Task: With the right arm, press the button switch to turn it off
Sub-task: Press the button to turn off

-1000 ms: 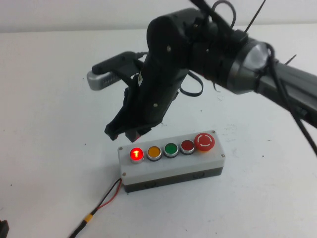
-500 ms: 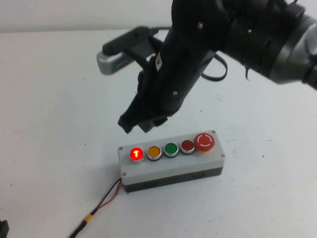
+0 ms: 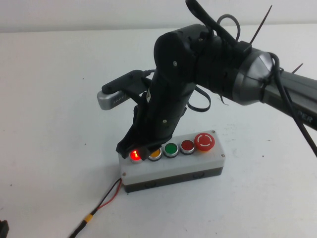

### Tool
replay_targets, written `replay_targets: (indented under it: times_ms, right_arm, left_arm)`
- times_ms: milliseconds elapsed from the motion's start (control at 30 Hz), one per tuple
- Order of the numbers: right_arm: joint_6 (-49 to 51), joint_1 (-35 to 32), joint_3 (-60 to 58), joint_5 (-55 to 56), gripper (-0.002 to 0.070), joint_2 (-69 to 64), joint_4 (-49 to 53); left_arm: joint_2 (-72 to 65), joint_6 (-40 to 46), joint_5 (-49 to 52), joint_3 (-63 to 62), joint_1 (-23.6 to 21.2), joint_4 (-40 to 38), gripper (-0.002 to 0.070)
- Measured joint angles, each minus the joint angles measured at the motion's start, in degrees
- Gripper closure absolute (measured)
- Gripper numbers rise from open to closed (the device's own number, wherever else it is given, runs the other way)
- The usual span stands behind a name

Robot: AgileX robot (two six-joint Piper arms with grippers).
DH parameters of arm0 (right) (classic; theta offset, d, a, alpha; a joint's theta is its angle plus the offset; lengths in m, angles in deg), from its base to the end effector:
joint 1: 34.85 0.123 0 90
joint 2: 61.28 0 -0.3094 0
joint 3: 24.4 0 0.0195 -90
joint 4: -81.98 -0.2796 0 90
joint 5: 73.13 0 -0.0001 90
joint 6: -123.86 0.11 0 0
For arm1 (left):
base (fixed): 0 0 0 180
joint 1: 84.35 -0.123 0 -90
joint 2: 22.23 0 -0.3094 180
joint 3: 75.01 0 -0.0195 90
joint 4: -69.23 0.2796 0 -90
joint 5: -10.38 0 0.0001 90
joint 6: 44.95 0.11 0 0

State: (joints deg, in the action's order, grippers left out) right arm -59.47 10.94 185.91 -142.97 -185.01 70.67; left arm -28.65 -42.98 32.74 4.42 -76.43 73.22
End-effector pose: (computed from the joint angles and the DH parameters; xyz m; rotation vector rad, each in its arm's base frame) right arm 0.3228 0.3609 0.2797 -1.1555 2.6716 0.4208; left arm 0.0741 -0.0074 0.1629 0.2052 1.8765 -0.0020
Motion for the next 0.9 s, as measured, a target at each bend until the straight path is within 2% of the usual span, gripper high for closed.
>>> replay_targets:
  times_ms: [900]
  right_arm:
    - [-0.2,0.0,0.0,5.2,0.0692,-2.5,0.4]
  left_arm:
    - [0.0,0.0,0.0,0.0,0.0,0.0,0.0677]
